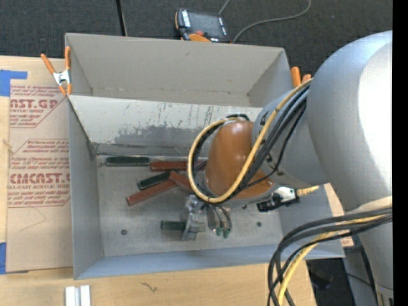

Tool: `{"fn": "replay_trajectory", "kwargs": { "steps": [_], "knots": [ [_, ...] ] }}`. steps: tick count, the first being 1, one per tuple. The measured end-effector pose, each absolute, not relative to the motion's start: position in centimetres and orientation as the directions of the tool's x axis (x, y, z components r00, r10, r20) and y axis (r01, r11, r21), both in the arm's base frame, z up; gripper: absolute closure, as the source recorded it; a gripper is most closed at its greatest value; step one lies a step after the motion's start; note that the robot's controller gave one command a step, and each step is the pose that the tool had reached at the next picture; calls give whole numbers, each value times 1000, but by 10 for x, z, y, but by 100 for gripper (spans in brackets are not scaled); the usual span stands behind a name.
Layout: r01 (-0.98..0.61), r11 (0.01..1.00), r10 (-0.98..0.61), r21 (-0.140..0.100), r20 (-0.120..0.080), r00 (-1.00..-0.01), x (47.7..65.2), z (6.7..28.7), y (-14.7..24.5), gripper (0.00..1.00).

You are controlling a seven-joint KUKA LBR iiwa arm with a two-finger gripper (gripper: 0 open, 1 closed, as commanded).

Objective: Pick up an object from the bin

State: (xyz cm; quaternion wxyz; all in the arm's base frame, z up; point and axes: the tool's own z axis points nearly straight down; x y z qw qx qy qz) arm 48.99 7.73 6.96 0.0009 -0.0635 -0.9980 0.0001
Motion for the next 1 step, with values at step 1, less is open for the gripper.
{"fn": "replay_trajectory", "kwargs": {
  "steps": [1],
  "knots": [
    [139,990,139,3,-10,-990,512,261,77,100]
  ]
}}
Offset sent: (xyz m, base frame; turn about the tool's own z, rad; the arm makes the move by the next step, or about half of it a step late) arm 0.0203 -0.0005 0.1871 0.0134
